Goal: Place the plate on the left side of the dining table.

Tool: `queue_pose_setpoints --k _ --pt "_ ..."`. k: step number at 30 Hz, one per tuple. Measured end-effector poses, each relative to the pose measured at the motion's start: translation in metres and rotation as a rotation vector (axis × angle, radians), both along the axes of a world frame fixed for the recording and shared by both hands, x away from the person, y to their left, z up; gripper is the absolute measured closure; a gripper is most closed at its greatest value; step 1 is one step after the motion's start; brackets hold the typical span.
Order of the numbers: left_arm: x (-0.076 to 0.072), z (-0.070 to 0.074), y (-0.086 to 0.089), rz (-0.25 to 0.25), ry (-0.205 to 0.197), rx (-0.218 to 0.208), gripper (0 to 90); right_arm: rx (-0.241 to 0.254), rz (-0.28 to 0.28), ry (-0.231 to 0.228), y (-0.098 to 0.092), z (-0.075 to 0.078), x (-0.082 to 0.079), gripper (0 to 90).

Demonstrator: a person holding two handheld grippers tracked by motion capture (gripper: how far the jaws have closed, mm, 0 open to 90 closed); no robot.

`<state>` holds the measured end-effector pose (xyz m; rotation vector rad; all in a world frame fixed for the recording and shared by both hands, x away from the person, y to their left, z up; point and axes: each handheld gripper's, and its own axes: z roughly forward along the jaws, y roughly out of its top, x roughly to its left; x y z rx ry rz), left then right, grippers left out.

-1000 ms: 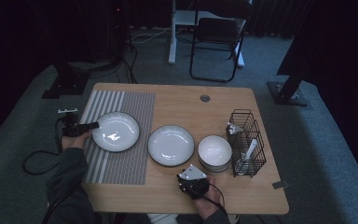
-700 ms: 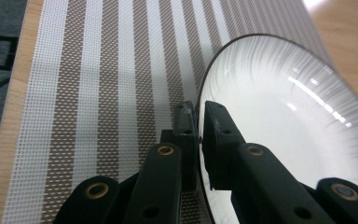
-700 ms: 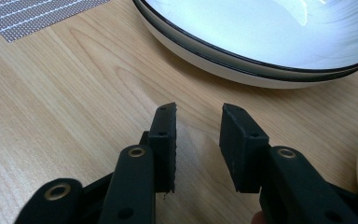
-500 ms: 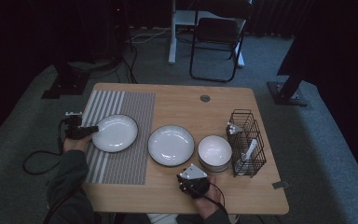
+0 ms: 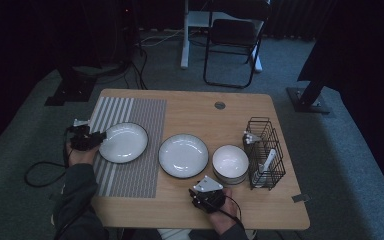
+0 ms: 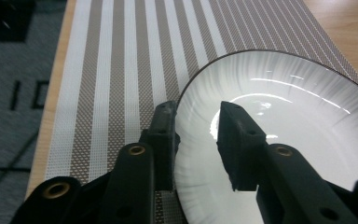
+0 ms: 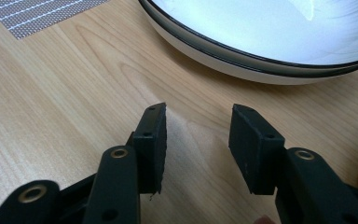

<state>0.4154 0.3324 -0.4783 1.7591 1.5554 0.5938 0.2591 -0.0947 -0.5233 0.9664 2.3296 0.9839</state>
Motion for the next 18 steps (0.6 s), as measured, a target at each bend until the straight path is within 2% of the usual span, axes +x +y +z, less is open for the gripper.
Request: queue_pose_setpoints --k 3,7,10,15,18 --pt "-0.005 0.005 -0.007 -0.010 -0.031 0.024 63.7 -0.001 0.004 0.003 0.000 0.000 0.000 54.5" --pt "-0.010 0.011 -0.017 -0.036 -0.044 0.054 61.2 -0.001 0.009 0.009 -0.001 0.001 0.000 52.1" --pt "-0.012 0.012 -0.021 -0.043 -0.054 0.042 60.6 -0.001 0.012 0.016 -0.001 0.001 0.001 51.6" --pt "-0.022 0.015 -0.035 -0.075 -0.092 0.012 59.2 0.002 0.022 0.018 -0.003 0.001 0.002 50.1" --pt "-0.024 0.014 -0.039 -0.088 -0.088 0.011 59.1 0.014 0.020 0.024 -0.004 0.000 0.003 49.9"
